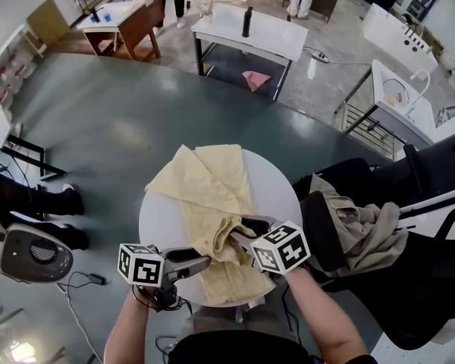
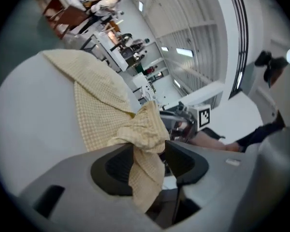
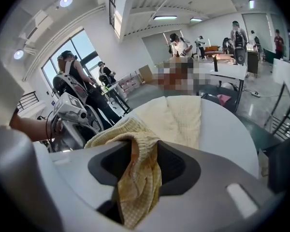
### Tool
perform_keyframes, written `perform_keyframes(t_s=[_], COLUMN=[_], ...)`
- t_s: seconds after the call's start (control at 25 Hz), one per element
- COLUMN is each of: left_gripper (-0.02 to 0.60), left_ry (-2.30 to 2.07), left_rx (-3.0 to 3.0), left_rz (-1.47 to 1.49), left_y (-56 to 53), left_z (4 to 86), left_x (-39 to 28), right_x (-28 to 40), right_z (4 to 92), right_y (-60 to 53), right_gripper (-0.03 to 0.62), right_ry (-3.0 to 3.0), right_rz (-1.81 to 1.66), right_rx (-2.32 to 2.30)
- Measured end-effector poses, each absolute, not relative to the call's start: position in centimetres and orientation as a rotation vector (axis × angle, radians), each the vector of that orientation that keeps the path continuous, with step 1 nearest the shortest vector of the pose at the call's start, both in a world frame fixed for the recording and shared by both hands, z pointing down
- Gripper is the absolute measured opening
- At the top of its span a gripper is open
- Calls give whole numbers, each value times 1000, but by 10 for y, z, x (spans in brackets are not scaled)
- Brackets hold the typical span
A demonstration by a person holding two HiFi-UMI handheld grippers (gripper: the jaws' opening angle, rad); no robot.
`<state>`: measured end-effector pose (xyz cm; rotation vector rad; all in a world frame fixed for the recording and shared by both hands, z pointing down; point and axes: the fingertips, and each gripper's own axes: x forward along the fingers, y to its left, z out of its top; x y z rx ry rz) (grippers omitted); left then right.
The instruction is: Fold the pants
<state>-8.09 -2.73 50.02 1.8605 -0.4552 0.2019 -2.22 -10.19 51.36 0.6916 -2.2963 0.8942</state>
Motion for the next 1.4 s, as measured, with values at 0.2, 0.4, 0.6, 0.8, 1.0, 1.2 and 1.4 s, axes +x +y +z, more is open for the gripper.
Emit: perform_keyframes(t_s=[0.2, 0.4, 0.6, 0.8, 1.0, 1.2, 1.4], left_gripper=[182, 69, 77, 104, 101, 94, 94], left_ry=[-524, -270, -354, -784, -837, -776, -762], left_rx=[2038, 2090, 2104, 2101, 2167, 2145, 2114], left_rz=[499, 565, 612, 469, 424, 451, 497], left_y=[-18, 13, -12, -88, -89, -72, -61], left_z=[496, 477, 511, 513, 500, 503, 519], left_x=[-83, -45, -22, -59, -68, -67, -68], right_x=[-17, -25, -27, -16, -34, -36, -28], right_z=[517, 513, 490, 485, 507, 539, 554], right_y=[-109, -115, -123, -105, -61, -86, -100], right_gripper=[164, 163, 163, 158, 131, 209, 9], right_ry=[-2253, -2243, -2307, -2339, -2329, -2198, -2190], right_rz=[908, 912, 867, 803, 724, 587, 692], right_rx=[740, 718, 730, 644, 401, 598, 627])
